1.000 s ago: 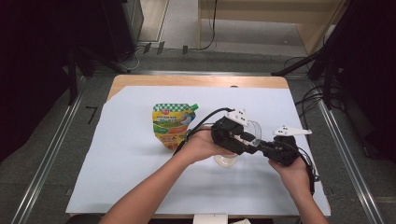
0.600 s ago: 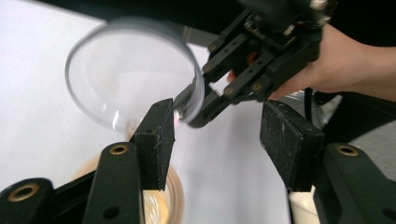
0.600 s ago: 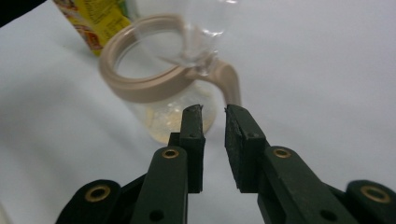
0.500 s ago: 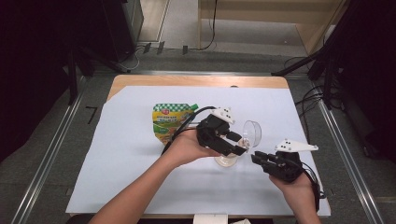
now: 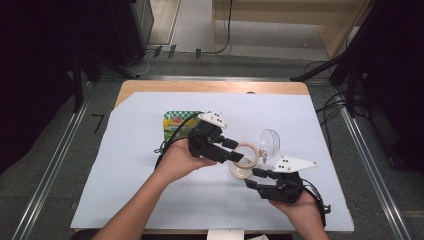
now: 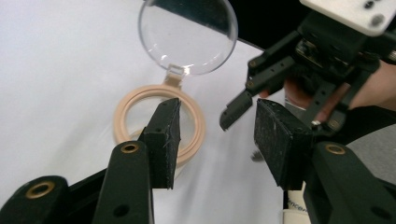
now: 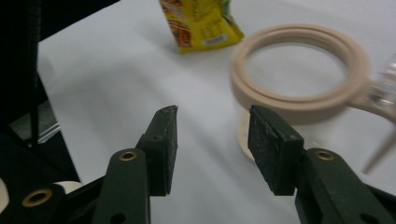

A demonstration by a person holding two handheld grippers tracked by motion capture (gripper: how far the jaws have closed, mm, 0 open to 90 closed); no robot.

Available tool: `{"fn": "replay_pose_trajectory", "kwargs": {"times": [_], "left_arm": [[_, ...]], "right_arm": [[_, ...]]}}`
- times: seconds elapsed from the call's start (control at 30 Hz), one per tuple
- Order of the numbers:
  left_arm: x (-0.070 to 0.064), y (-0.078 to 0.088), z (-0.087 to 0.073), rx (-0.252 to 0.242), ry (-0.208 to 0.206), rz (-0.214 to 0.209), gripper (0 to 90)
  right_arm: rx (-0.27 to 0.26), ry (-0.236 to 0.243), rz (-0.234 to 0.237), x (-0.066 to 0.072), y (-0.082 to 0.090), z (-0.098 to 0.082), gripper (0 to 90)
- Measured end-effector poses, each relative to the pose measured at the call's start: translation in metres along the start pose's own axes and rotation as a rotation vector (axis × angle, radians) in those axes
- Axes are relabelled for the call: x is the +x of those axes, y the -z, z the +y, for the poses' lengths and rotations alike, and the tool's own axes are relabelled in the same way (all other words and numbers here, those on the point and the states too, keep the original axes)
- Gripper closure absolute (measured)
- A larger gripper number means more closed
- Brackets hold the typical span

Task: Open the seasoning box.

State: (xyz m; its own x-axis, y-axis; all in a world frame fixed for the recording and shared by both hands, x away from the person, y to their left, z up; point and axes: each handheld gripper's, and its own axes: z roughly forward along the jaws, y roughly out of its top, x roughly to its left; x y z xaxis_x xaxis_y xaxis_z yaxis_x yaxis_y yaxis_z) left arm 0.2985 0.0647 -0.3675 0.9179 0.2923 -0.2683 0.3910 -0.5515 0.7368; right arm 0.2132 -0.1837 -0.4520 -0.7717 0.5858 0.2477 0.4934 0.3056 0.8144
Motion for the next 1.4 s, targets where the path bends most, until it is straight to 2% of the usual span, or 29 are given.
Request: {"fn": "replay_pose_trajectory", "kwargs": {"times": [0.13,0.27,0.4,0.47,0.6,0.73,0.9,1.0,1.17,1.27,1.4], "left_arm": [[0.003,0.017,-0.003,-0.018,0.025,0.009,47.9],[0.006,0.034,-0.009,-0.036,0.03,0.036,45.0],[0.011,0.048,-0.015,-0.008,0.06,0.073,42.6],[0.014,0.054,-0.018,-0.016,0.072,0.086,42.6],[0.019,0.067,-0.023,-0.036,0.076,0.097,42.6],[0.021,0.08,-0.029,-0.037,0.081,0.138,42.6],[0.026,0.097,-0.038,-0.05,0.098,0.162,42.9],[0.03,0.106,-0.043,-0.052,0.101,0.179,43.0],[0.031,0.118,-0.053,-0.068,0.119,0.193,43.0],[0.033,0.124,-0.058,-0.072,0.122,0.195,42.8],[0.038,0.132,-0.064,-0.084,0.132,0.201,42.5]], "right_arm": [[0.013,0.019,0.049,0.013,-0.014,0.005,51.6],[0.027,0.059,0.084,0.026,-0.03,0.013,51.1],[0.031,0.059,0.122,0.03,-0.04,0.021,54.3],[0.039,0.06,0.135,0.031,-0.045,0.025,53.6],[0.053,0.074,0.144,0.037,-0.057,0.033,53.1],[0.073,0.086,0.143,0.038,-0.072,0.04,53.3],[0.089,0.074,0.161,0.037,-0.088,0.047,53.6],[0.082,0.076,0.152,0.037,-0.094,0.047,52.6],[0.068,0.076,0.154,0.038,-0.095,0.043,51.7],[0.064,0.1,0.146,0.039,-0.092,0.04,50.4],[0.067,0.099,0.141,0.041,-0.093,0.035,49.8]]}}
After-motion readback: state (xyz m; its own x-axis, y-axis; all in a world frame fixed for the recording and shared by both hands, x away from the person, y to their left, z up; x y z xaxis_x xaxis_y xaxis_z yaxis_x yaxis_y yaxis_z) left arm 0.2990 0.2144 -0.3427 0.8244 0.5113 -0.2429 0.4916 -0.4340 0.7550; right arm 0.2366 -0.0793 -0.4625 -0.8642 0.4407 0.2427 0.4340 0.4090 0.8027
